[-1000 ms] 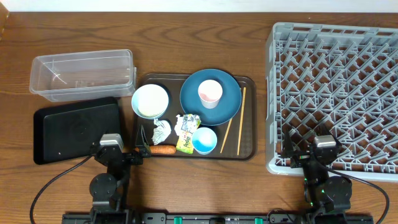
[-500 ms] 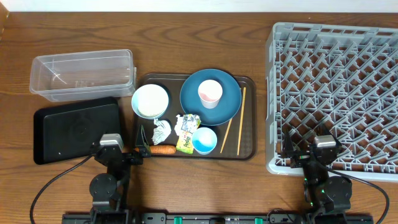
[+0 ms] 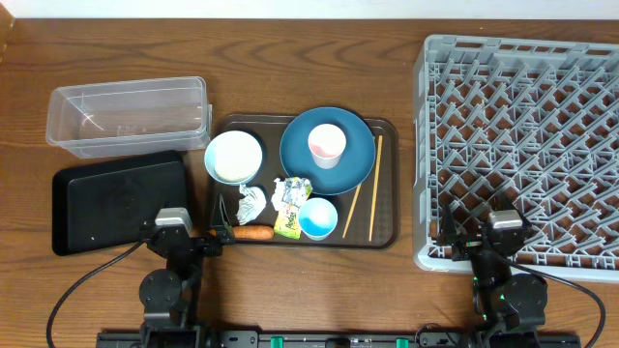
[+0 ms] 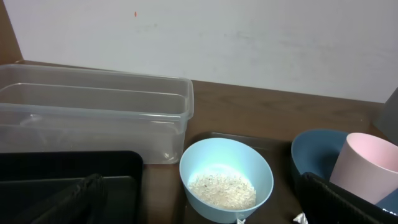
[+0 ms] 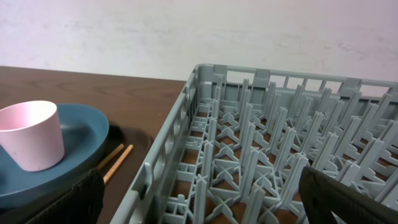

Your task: Sort waste into correct bins and load items into the dishwasher rack

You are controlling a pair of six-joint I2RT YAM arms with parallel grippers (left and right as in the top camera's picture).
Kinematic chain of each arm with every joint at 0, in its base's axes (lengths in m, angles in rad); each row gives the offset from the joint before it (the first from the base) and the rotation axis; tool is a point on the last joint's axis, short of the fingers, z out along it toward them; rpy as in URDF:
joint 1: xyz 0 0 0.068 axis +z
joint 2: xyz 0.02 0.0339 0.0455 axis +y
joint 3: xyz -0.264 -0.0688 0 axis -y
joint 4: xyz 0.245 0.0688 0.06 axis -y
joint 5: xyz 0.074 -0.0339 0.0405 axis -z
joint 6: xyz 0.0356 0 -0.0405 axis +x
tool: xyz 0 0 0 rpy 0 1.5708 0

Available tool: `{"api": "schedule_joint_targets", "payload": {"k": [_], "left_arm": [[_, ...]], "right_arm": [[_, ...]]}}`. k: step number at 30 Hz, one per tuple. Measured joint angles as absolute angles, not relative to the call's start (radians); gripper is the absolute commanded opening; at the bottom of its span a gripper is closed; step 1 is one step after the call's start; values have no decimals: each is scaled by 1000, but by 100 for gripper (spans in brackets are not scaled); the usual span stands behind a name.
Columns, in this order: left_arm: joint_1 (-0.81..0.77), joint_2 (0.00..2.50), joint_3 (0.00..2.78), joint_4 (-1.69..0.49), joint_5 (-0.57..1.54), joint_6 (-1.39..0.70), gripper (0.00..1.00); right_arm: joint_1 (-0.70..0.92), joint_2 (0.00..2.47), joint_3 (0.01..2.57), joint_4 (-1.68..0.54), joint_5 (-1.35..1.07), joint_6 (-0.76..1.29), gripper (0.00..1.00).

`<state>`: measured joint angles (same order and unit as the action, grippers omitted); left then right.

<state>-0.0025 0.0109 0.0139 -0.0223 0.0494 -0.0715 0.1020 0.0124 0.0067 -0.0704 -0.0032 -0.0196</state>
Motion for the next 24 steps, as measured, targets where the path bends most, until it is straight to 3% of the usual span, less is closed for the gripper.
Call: {"api": "schedule_joint_targets", "payload": {"k": [14, 24], "left_arm": [[-2, 26, 21, -37, 49, -110, 99], [-2, 284, 199, -252, 49, -131, 99]], "right_arm": [[102, 12, 7, -70, -3, 34, 99], [102, 83, 147, -173, 35, 49, 99]]}}
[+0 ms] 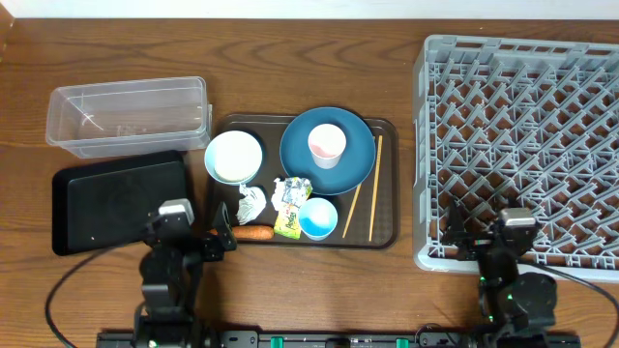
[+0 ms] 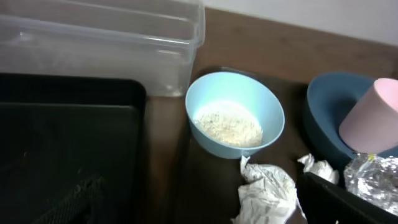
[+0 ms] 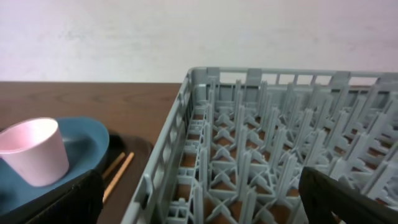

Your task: Sort waste into correct bins and load items into the dishwasher rack

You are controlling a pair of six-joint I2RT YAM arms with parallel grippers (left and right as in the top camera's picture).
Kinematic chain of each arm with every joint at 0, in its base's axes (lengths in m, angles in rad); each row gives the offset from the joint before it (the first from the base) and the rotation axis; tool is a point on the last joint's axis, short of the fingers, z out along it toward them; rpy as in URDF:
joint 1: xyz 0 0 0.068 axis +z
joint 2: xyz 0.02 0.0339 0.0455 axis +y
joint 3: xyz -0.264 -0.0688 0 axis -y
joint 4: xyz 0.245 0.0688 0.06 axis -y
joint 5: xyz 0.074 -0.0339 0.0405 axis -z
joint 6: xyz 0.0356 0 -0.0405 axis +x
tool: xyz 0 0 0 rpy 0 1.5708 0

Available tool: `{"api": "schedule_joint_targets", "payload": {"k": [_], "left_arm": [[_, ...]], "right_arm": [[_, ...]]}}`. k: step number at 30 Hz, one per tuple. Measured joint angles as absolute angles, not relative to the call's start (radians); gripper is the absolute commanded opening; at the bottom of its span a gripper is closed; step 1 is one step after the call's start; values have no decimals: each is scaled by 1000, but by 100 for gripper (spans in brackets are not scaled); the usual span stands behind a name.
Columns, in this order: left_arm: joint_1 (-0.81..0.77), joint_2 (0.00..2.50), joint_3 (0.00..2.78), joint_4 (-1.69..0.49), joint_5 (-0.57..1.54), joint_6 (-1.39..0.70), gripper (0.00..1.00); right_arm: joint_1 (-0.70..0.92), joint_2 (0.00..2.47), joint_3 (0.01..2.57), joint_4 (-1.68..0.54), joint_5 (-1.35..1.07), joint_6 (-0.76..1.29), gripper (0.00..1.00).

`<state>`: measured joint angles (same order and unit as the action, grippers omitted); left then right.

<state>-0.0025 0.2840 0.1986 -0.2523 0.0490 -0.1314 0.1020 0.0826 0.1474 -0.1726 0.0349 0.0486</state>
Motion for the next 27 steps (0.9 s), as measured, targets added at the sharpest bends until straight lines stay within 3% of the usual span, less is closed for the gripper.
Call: {"api": "schedule_joint_targets", "payload": {"k": [9, 19, 27], "left_arm": [[-2, 666, 641, -479, 104, -131, 99], [-2, 937, 1045, -1105, 196, -131, 99], [-2, 950, 1091, -1180, 213, -131, 99]], "right_arm": [[102, 466, 511, -401, 45, 44, 99], [102, 917, 926, -817, 44, 43, 99], [102, 1033, 987, -894, -9, 51, 99]]}}
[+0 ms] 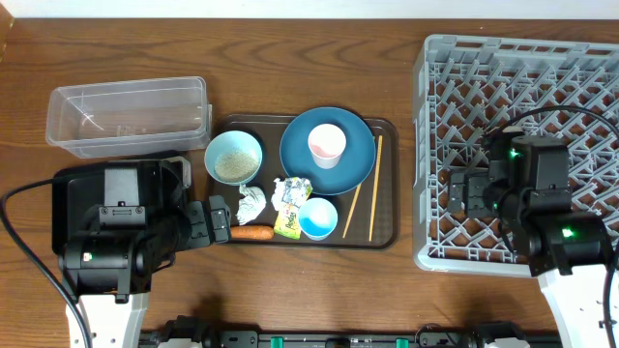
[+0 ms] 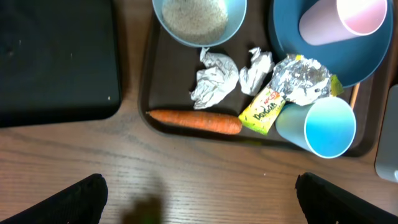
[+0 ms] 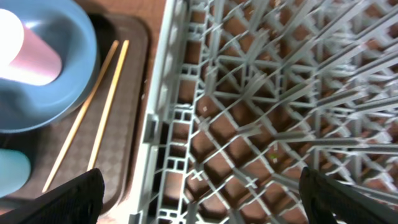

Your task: Sort waste into correct bins and load items into the dishwasher rack

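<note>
A brown tray [image 1: 385, 232] holds a light blue bowl of rice [image 1: 232, 157], a blue plate [image 1: 353, 159] with a pink cup [image 1: 327, 145], chopsticks [image 1: 363, 198], crumpled paper [image 2: 214, 78], foil [image 2: 301, 78], a juice packet [image 2: 267, 112], a blue cup [image 2: 323, 127] and a carrot [image 2: 196, 119]. My left gripper [image 2: 199, 205] is open above bare table in front of the carrot. My right gripper [image 3: 202, 205] is open over the left front part of the grey dishwasher rack [image 1: 522, 116]. Neither holds anything.
A clear plastic bin [image 1: 131, 116] stands at the back left. A black bin [image 1: 87, 188] lies in front of it, partly under my left arm. The rack's left wall [image 3: 155, 124] runs beside the tray edge [image 3: 134, 112]. Cables trail from both arms.
Both arms have risen from near the table's front edge and their wrist cameras now look straight down. The left is by the carrot, the right over the rack. Both grippers stay open.
Both arms first sat low at the front edge, wrist views level across the table. Then they had tilted forward a little. Now they stand high, left beside the tray, right above the rack. Nothing on the tray has moved.
</note>
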You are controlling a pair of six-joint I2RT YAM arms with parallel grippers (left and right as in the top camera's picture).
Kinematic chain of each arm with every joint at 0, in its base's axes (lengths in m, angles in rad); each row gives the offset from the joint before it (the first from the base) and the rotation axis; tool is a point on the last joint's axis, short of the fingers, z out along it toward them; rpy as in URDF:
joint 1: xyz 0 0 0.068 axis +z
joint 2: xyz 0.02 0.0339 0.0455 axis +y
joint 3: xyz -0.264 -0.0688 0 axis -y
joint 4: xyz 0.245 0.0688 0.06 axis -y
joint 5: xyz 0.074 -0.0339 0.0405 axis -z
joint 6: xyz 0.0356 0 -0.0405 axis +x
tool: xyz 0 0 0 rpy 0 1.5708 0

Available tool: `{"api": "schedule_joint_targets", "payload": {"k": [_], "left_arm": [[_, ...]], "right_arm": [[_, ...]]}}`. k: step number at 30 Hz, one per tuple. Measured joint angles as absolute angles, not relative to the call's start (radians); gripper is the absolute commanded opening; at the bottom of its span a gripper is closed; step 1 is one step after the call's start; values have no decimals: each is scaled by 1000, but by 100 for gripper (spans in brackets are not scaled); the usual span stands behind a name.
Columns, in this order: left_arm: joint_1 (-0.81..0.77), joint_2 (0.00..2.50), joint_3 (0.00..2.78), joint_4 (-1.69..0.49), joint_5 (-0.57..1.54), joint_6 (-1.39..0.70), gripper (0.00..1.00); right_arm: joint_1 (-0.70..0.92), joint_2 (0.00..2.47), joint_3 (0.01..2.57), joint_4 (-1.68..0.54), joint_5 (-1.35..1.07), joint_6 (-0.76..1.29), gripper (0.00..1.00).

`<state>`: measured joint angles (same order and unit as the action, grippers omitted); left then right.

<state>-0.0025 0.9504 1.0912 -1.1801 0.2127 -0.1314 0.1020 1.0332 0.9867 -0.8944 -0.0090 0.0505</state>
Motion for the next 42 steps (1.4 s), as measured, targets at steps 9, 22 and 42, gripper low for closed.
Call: {"api": "schedule_joint_targets", "payload": {"k": [9, 22, 42], "left_arm": [[-3, 999, 1092, -1015, 231, -197, 100], [-85, 1434, 1094, -933, 254, -223, 88], [-242, 1756, 1093, -808, 146, -266, 77]], "right_arm": [[102, 1033, 987, -892, -38, 53, 99], [102, 1033, 987, -882, -49, 54, 99], [102, 1033, 987, -879, -49, 57, 99]]}}
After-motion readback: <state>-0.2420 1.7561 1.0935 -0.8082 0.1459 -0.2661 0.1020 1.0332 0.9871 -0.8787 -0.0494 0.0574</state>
